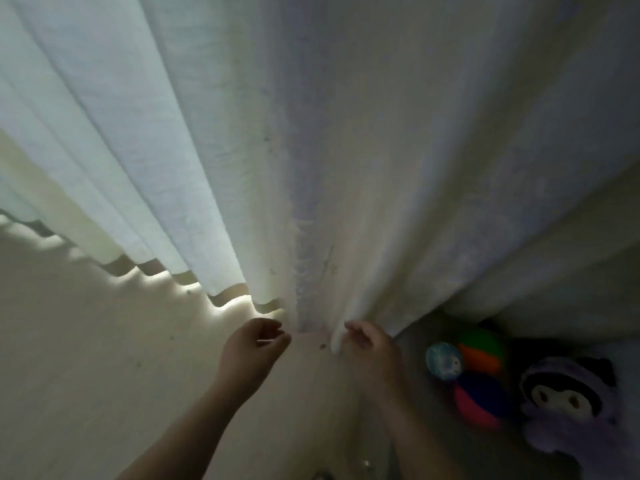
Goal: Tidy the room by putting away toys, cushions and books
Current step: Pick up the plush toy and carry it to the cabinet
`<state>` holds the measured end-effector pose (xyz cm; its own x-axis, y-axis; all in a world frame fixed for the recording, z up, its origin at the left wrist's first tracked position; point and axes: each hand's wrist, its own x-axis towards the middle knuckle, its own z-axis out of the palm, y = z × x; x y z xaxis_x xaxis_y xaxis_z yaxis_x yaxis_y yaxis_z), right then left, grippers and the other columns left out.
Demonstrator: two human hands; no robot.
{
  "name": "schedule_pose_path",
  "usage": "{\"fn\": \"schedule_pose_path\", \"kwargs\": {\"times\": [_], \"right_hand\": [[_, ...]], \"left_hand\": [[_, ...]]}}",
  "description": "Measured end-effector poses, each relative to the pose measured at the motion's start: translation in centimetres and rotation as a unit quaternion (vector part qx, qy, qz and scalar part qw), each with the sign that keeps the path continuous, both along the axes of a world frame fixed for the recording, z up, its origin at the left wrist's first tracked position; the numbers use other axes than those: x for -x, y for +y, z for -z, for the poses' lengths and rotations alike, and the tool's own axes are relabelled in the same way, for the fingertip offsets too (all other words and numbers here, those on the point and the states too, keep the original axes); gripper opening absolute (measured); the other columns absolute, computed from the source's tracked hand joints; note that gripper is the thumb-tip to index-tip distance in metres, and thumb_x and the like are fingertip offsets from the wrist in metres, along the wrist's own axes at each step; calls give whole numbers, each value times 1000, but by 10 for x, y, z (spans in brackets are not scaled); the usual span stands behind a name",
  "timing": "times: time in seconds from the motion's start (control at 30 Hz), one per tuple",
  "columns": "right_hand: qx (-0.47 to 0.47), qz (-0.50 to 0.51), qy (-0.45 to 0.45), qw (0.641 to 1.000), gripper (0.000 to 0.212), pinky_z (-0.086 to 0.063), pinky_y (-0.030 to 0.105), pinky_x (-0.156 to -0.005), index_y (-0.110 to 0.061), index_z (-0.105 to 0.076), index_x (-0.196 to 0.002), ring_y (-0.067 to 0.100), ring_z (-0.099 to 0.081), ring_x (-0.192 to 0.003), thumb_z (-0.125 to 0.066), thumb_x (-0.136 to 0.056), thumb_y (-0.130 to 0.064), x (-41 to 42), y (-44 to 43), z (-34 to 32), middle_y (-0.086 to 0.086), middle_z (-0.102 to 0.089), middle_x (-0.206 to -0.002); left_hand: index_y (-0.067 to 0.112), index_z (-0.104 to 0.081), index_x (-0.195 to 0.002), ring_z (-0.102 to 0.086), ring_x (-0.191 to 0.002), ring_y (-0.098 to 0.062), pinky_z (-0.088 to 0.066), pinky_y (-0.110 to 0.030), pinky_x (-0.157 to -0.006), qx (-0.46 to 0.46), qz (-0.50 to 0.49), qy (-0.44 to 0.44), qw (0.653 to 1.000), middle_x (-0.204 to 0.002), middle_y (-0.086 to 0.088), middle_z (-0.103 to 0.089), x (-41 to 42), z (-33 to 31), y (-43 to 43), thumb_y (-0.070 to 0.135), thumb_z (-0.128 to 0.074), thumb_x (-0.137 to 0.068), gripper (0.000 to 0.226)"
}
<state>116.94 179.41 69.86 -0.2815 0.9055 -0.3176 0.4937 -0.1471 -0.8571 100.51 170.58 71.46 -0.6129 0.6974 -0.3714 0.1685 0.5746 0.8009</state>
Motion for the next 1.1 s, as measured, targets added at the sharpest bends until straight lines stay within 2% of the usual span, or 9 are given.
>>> {"fn": "schedule_pose_path", "kwargs": {"times": [0.1, 0.2, 0.33, 0.47, 0.63, 0.77, 1.1], "right_hand": [[-12, -91, 18, 996, 13, -45, 10, -71, -29, -64, -97, 6, -63, -90, -64, -87, -21, 65, -37, -11, -14, -67, -92], [-7, -164, 25, 986, 14, -46, 14, -73, -30, -64, -99, 5, -62, -93, -64, -87, -22, 125, -90, -16, -14, -67, -96], [8, -228, 33, 973, 17, -49, 22, -81, -29, -65, -102, 9, -63, -97, -66, -86, -24, 195, -170, -13, -12, -67, -101], [7, -305, 44, 951, 17, -51, 26, -85, -32, -63, -102, 6, -62, -98, -66, -86, -27, 268, -272, -19, -14, -65, -104], [-7, -400, 41, 915, 18, -49, 23, -81, -29, -66, -103, 6, -63, -95, -67, -85, -27, 347, -391, -27, -13, -65, -102], [-18, -456, 32, 889, 21, -50, 26, -80, -26, -67, -105, 8, -64, -94, -68, -84, -26, 397, -457, -27, -12, -66, -102], [-46, -571, 42, 818, 24, -48, 25, -78, -20, -66, -108, 13, -66, -91, -70, -85, -24, 544, -577, -18, -6, -67, -101]], "left_hand": [[17, -67, -101, -65, -82, -6, -52, -23, -73, -17, -87, -14, 996, -92, 4, -71, 48, -10, -62, 19, -73, -81, 21], [19, -66, -102, -66, -83, -6, -49, -17, -66, -30, -156, -27, 987, -93, 3, -71, 89, -13, -131, 17, -74, -80, 23], [19, -65, -102, -64, -82, -3, -47, -15, -66, -36, -226, -18, 973, -95, 5, -69, 137, -17, -228, 18, -73, -81, 23], [20, -64, -103, -63, -84, -2, -45, -14, -64, -45, -303, -4, 952, -95, 7, -68, 185, -24, -345, 19, -72, -82, 23], [20, -64, -104, -64, -84, -3, -46, -15, -66, -59, -400, 8, 915, -94, 8, -68, 231, -27, -482, 19, -72, -82, 23], [21, -62, -105, -64, -87, -6, -48, -19, -69, -69, -463, 0, 884, -97, 5, -68, 253, -25, -557, 19, -72, -83, 24], [21, -62, -103, -63, -89, -9, -46, -15, -68, -70, -567, 12, 821, -95, 6, -67, 343, -17, -671, 18, -70, -84, 21]]}}
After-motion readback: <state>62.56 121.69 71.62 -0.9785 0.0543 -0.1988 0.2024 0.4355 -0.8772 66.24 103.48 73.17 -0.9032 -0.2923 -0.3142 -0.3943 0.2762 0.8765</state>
